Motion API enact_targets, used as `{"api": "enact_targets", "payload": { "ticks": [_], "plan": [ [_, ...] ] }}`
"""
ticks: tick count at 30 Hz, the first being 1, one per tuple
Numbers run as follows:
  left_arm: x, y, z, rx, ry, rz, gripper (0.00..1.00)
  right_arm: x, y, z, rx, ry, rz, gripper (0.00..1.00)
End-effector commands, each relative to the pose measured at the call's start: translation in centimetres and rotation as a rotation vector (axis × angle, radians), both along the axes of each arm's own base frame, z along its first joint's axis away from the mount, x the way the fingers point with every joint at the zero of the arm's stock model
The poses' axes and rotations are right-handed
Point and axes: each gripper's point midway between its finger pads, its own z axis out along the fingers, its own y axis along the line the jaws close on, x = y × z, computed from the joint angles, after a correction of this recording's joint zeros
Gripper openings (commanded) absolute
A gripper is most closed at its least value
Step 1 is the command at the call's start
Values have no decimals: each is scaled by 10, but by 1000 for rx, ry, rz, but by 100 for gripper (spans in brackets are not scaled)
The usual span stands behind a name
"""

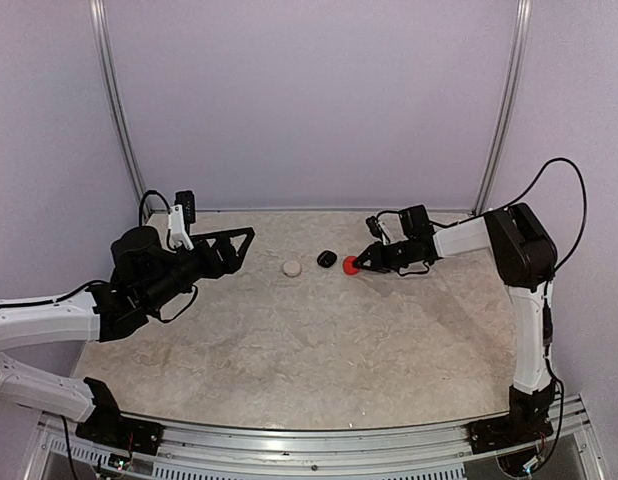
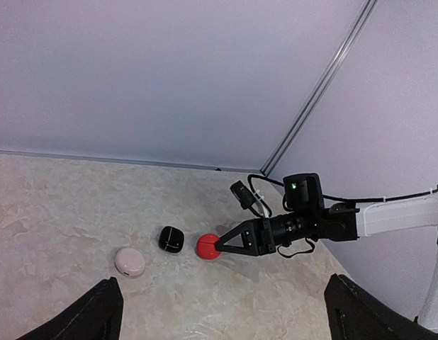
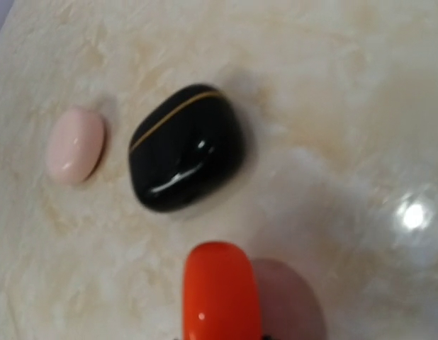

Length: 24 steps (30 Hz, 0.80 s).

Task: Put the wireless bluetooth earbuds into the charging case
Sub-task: Place the charging case with the earbuds at the center of the board.

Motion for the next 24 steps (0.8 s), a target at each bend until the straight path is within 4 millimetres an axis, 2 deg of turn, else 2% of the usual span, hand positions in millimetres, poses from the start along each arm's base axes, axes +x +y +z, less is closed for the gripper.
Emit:
{"api": "enact_targets", "payload": {
  "ticks": [1, 5, 9, 11, 14, 17, 20, 24],
  "plan": [
    [7, 5, -5, 1, 44, 38, 99, 13, -11, -15, -49, 5, -35, 25],
    [13, 8, -13, 19, 89, 55, 99, 18, -16, -15, -87, -1, -45, 53],
    [21, 12, -20, 50, 141, 83, 99, 22, -21, 4, -122, -44, -63, 71],
    [24, 15, -21, 55, 158, 98, 99, 23, -24, 22, -133, -82, -69, 79],
    [33, 25, -19, 82, 185, 151, 99, 20, -28, 53, -141, -142, -75, 84],
    [42, 38, -15, 119, 200, 218, 99, 9, -34, 94, -129, -222, -85, 89],
    [48, 52, -12, 165, 212, 292, 99, -10, -41, 130, -94, -293, -98, 99],
    [47, 68, -26, 230, 266, 365, 99, -45, -52, 165, -56, -358, -113, 99]
  ]
}}
